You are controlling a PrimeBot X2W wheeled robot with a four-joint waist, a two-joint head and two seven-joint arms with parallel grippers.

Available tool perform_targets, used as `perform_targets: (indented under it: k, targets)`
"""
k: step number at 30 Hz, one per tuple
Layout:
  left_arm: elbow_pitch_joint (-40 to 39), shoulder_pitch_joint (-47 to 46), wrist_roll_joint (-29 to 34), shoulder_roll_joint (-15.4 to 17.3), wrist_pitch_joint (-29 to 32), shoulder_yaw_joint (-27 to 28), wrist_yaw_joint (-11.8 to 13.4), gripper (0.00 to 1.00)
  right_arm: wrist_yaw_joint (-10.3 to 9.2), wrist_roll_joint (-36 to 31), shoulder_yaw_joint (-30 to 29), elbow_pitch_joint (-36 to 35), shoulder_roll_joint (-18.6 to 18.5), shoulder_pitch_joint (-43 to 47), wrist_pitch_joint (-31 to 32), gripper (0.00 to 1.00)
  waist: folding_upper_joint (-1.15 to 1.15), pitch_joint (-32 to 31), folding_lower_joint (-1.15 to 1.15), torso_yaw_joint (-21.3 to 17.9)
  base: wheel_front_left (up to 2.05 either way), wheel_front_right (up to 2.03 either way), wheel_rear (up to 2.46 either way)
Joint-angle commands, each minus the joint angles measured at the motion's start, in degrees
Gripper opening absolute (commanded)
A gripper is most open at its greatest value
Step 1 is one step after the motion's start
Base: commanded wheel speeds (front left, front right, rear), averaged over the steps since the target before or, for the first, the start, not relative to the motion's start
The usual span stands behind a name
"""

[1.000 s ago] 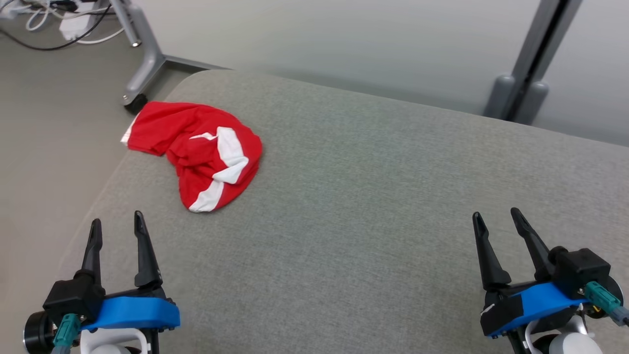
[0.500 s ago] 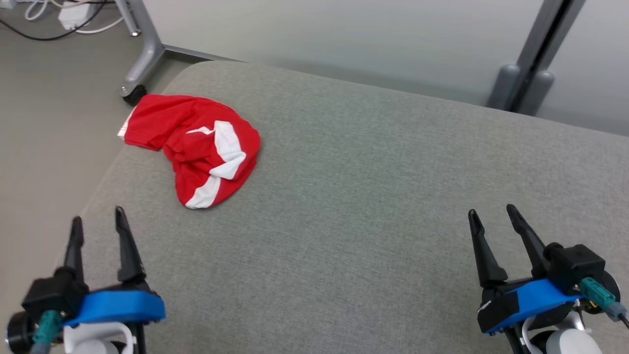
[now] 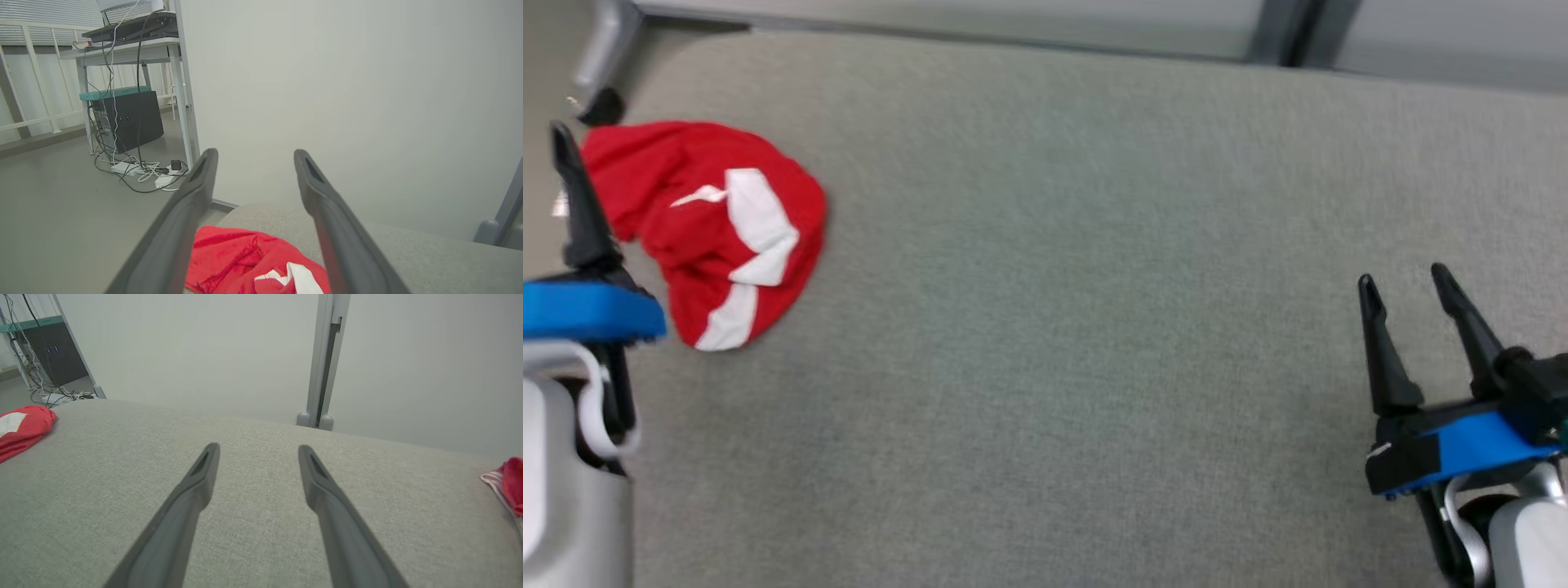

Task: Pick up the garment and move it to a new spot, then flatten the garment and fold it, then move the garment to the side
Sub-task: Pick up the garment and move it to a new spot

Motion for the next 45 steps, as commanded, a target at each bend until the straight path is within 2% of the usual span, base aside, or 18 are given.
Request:
perform_targets:
  k: [1, 6, 11, 18, 22, 28, 29, 30, 31, 32, 36, 45]
  targets:
    - [0.62, -1.60, -0.04, 0.76, 0.37, 0.36, -0.29, 1.00, 0.01, -0.57, -0.14, -0.81, -0.47, -1.26, 0.29, 1.00, 0.00, 1.08, 0.00, -0.45, 0.00, 0.00, 0.00]
    - [5.61, -8.91, -0.48, 3.53, 2.32, 0.14, -1.59, 1.00, 0.01, -1.00, -1.42, -4.07, -1.69, -2.12, 1.39, 1.00, 0.00, 5.76, 0.00, -2.94, 0.00, 0.00, 0.00]
    - [13.23, -13.56, -0.92, 4.43, 4.80, -1.24, -3.22, 1.00, 0.01, -1.10, -2.07, -6.55, -2.59, -2.47, 2.33, 1.00, 0.00, 9.04, 0.00, -4.43, 0.00, 0.00, 0.00]
    - [25.89, -15.46, -2.86, 2.69, 8.21, -2.74, -5.33, 1.00, 0.01, -0.94, -2.49, -8.07, -3.40, -3.48, 2.94, 1.00, 0.00, 11.29, 0.00, -5.16, 0.00, 0.00, 0.00]
    - [32.31, -15.48, -3.92, 1.03, 12.14, -4.05, -6.48, 1.00, 0.01, -1.11, -2.58, -8.33, -3.56, -3.49, 3.31, 1.00, 0.00, 11.45, 0.00, -5.14, 0.00, 0.00, 0.00]
    - [37.88, -16.13, -4.95, 0.38, 16.18, -5.49, -7.45, 1.00, 0.01, -1.11, -2.05, -8.04, -3.49, -4.01, 3.42, 1.00, 0.00, 11.13, 0.00, -5.15, 0.00, 0.00, 0.00]
    - [38.56, -16.36, -4.95, 0.55, 16.43, -5.69, -7.56, 0.91, 0.01, -1.00, -1.82, -7.81, -3.45, -4.18, 3.34, 1.00, 0.00, 10.98, 0.00, -5.27, 0.00, 0.00, 0.00]
    - [39.13, -16.57, -4.74, 0.74, 16.25, -5.91, -7.60, 0.62, 0.01, -0.90, -1.55, -7.63, -3.35, -4.36, 3.24, 1.00, 0.00, 10.80, 0.00, -5.46, 0.00, 0.00, 0.00]
    - [39.42, -16.76, -4.69, 0.85, 15.45, -5.89, -7.63, 0.22, 0.01, -0.81, -1.35, -7.48, -3.20, -4.50, 3.09, 1.00, 0.00, 10.62, 0.00, -5.68, 0.00, 0.00, 0.00]
    - [39.75, -16.95, -4.58, 0.96, 14.93, -5.96, -7.68, 0.00, 0.01, -0.73, -1.26, -7.19, -3.07, -4.55, 2.91, 1.00, 0.00, 10.34, 0.00, -5.94, 0.00, 0.00, 0.00]
    - [39.81, -17.88, -4.03, 1.50, 12.31, -6.28, -7.80, 0.00, 0.01, -0.41, -1.45, -6.23, -2.69, -4.44, 2.26, 1.00, 0.00, 9.32, 0.00, -6.69, 0.00, 0.00, 0.00]
    - [33.52, -21.88, -0.29, 3.91, 1.02, -8.95, -7.28, 0.00, 0.01, 0.72, -1.77, -1.63, -0.50, -2.78, -0.74, 1.00, 0.00, 3.79, 0.00, -9.30, 0.00, 0.00, 0.00]
